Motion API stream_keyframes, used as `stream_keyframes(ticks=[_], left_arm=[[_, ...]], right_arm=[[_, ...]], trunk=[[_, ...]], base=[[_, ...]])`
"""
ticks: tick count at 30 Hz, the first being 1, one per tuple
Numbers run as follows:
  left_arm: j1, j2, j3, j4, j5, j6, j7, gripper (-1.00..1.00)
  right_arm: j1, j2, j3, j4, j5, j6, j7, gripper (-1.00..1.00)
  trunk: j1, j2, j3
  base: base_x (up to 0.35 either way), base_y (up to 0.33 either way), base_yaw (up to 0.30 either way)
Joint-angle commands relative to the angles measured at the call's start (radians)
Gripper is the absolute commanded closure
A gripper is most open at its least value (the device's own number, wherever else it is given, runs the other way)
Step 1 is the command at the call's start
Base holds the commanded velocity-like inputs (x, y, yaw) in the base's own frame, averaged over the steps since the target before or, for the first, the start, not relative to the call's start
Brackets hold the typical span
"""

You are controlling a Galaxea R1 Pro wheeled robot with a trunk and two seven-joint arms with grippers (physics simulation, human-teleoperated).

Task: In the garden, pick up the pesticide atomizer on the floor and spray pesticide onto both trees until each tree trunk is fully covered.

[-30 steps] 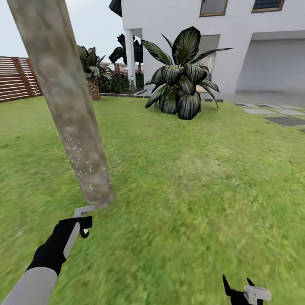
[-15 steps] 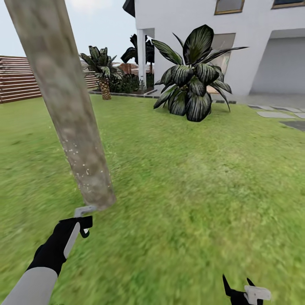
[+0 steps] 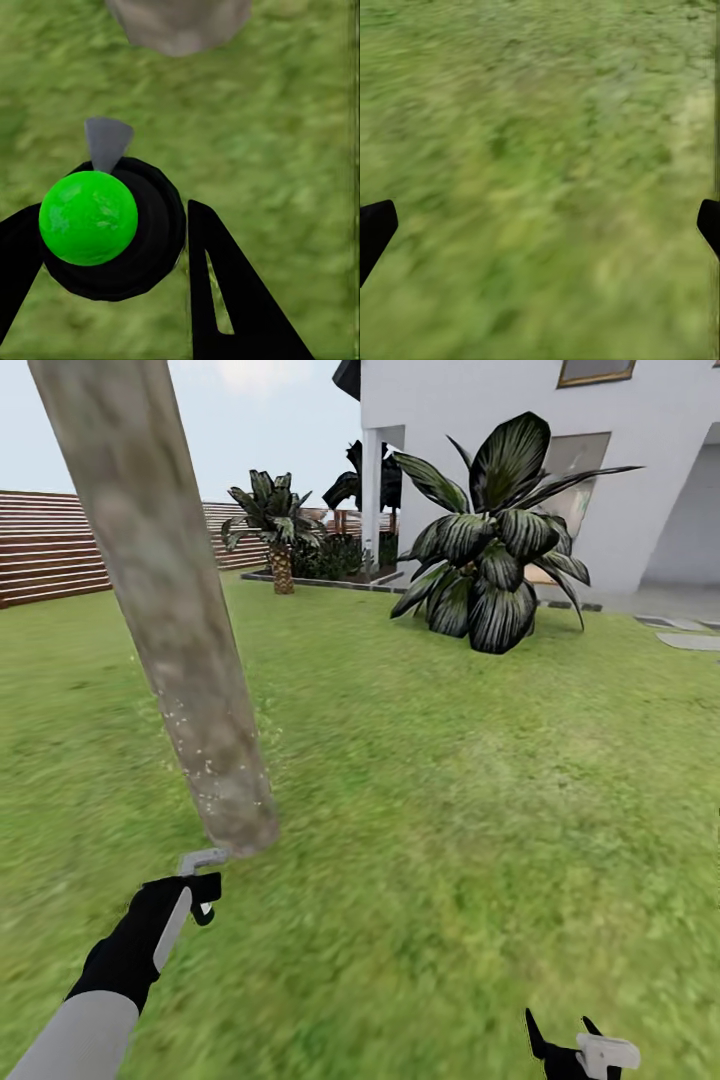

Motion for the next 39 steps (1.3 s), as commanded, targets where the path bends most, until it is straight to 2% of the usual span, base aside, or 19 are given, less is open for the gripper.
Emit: stream_keyframes(ticks=[1, 9, 26, 34, 39], left_arm=[[0.000, -0.002, 0.000, 0.001, -0.002, 0.000, 0.001, 1.00], [0.000, -0.004, 0.000, 0.002, -0.002, -0.001, 0.000, 1.00], [0.000, -0.004, 0.000, 0.003, -0.002, -0.001, 0.000, 1.00], [0.000, -0.004, -0.001, 0.003, -0.002, -0.001, 0.000, 1.00], [0.000, -0.004, -0.002, 0.003, -0.002, -0.001, 0.000, 1.00]], right_arm=[[0.000, 0.000, 0.000, 0.000, 0.000, 0.000, 0.000, -1.00], [0.000, 0.000, 0.000, 0.000, 0.000, 0.000, 0.000, -1.00], [0.000, 0.000, 0.000, 0.000, 0.000, 0.000, 0.000, -1.00], [0.000, 0.000, 0.000, 0.000, 0.000, 0.000, 0.000, -1.00], [0.000, 0.000, 0.000, 0.000, 0.000, 0.000, 0.000, -1.00]], trunk=[[0.000, 0.000, 0.000], [0.000, 0.000, 0.000], [0.000, 0.000, 0.000], [0.000, 0.000, 0.000], [0.000, 0.000, 0.000]], base=[[0.094, -0.267, 0.005], [0.105, -0.268, 0.019], [0.150, -0.266, 0.262], [0.126, -0.266, 0.018], [-0.106, -0.235, 0.000]])
